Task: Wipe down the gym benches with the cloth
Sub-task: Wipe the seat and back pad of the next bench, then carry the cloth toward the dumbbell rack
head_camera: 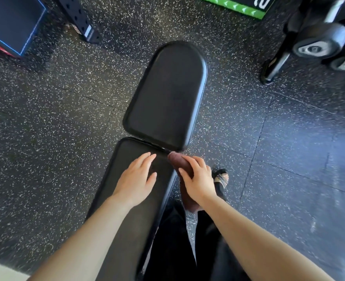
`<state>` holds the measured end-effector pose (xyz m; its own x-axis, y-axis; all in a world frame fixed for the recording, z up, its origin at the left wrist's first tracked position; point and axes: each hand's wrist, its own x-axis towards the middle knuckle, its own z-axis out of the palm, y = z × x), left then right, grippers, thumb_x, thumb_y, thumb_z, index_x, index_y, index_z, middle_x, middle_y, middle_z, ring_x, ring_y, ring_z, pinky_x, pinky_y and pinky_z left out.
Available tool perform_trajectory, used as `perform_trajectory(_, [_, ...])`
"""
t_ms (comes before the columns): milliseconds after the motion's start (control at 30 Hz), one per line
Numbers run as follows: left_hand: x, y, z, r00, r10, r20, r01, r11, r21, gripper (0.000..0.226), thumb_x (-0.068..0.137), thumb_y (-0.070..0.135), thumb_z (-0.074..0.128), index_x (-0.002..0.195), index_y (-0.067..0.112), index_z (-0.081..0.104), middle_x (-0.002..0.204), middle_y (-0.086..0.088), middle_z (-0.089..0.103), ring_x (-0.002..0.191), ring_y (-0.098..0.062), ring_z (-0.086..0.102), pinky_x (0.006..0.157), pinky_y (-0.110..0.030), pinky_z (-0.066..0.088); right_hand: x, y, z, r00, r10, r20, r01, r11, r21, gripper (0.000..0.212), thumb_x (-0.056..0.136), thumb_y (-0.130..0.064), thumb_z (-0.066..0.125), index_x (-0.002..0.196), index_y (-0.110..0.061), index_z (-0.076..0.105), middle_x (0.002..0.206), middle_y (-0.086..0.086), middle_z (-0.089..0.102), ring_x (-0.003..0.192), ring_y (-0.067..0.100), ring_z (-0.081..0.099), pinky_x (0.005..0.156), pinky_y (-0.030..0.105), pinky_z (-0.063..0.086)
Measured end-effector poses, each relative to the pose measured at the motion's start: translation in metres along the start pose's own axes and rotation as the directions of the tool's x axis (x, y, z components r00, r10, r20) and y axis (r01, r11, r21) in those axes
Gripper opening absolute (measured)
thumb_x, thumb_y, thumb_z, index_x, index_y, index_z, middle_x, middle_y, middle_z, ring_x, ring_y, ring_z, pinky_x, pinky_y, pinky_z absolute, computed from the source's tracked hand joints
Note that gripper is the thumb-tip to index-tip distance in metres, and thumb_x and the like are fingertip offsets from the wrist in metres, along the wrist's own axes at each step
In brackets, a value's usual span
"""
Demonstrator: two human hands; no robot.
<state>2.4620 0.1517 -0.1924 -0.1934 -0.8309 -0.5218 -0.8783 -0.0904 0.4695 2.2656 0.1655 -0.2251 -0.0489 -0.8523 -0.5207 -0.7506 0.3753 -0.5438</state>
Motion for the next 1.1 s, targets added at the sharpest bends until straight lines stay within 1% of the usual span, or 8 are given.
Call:
perform_trajectory(100, [-0.019,0.031,-0.02,1.0,0.004,0.017,-0.004,1.0,0.014,0.053,0.095,0.033,0.041,0.145,0.025,0.026,0.152,0.009,0.023,0.137,-0.011,0.023,0.107,-0.029,0.026,-0.024,-0.005,-0.039,0.999,-0.033,0.04,0.033,0.999,-0.003,0.043,0.09,-0.047,0.049,0.132,-0.038,0.044,0.133,-0.011,0.041,0.113,0.025,0.04,0.094,0.049,0.04])
perform_trajectory(267, [-0.04,0.088,-0.049,1.0,0.0,0.012,0.0,1.0,0.025,0.049,0.094,0.034,0.042,0.142,0.025,0.032,0.148,0.011,0.031,0.134,-0.011,0.028,0.107,-0.028,0.027,-0.042,0.001,-0.109,0.995,-0.084,0.044,0.086,0.996,-0.038,0.042,0.09,-0.049,0.049,0.131,-0.04,0.044,0.134,-0.011,0.041,0.113,0.026,0.041,0.092,0.046,0.039])
perform_trajectory(433, [-0.031,0.156,-0.065,1.0,0.004,0.025,-0.005,0.999,0.035,0.045,0.095,0.034,0.041,0.138,0.025,0.037,0.146,0.01,0.035,0.134,-0.011,0.028,0.107,-0.028,0.026,-0.033,0.024,-0.186,0.992,-0.112,0.063,0.113,0.994,-0.006,0.04,0.09,-0.046,0.052,0.129,-0.042,0.044,0.13,-0.009,0.045,0.108,0.028,0.043,0.093,0.05,0.041])
perform_trajectory(533, [-0.012,0.204,-0.069,0.999,0.046,-0.003,-0.046,0.999,0.02,0.043,0.094,0.033,0.042,0.136,0.025,0.04,0.142,0.011,0.039,0.131,-0.01,0.032,0.104,-0.026,0.026,-0.024,0.04,-0.231,0.993,-0.116,0.008,0.115,0.992,0.042,0.039,0.09,-0.043,0.054,0.128,-0.04,0.047,0.127,-0.008,0.047,0.107,0.028,0.044,0.094,0.049,0.04])
perform_trajectory(700, [0.034,0.285,-0.072,0.991,0.133,0.009,-0.134,0.99,0.043,0.043,0.095,0.037,0.041,0.136,0.027,0.039,0.143,0.013,0.037,0.131,-0.01,0.033,0.105,-0.031,0.03,-0.01,0.064,-0.304,0.994,-0.104,-0.046,0.106,0.992,0.061,0.038,0.09,-0.044,0.053,0.127,-0.042,0.046,0.127,-0.009,0.047,0.11,0.026,0.043,0.094,0.048,0.039])
perform_trajectory(867, [0.082,0.358,-0.079,0.969,0.245,0.0,-0.245,0.969,0.037,0.042,0.095,0.036,0.042,0.136,0.026,0.04,0.143,0.011,0.038,0.131,-0.01,0.032,0.102,-0.026,0.026,0.002,0.09,-0.367,0.986,-0.052,-0.16,0.07,0.992,0.106,0.038,0.089,-0.042,0.055,0.126,-0.037,0.05,0.125,-0.008,0.049,0.109,0.025,0.045,0.095,0.045,0.04])
perform_trajectory(1000, [0.118,0.402,-0.092,0.946,0.324,0.024,-0.325,0.944,0.058,0.042,0.095,0.033,0.043,0.136,0.024,0.041,0.144,0.007,0.038,0.133,-0.01,0.031,0.105,-0.028,0.025,0.018,0.1,-0.405,0.975,-0.02,-0.223,0.051,0.989,0.137,0.036,0.089,-0.042,0.054,0.125,-0.039,0.05,0.125,-0.008,0.049,0.108,0.025,0.046,0.095,0.045,0.04])
perform_trajectory(1100, [0.146,0.423,-0.105,0.937,0.349,0.02,-0.349,0.934,0.08,0.041,0.095,0.032,0.044,0.135,0.023,0.042,0.142,0.007,0.04,0.131,-0.011,0.034,0.103,-0.028,0.027,0.038,0.098,-0.428,0.965,-0.012,-0.261,0.054,0.986,0.156,0.036,0.089,-0.04,0.056,0.124,-0.038,0.051,0.123,-0.007,0.051,0.107,0.026,0.048,0.095,0.043,0.04])
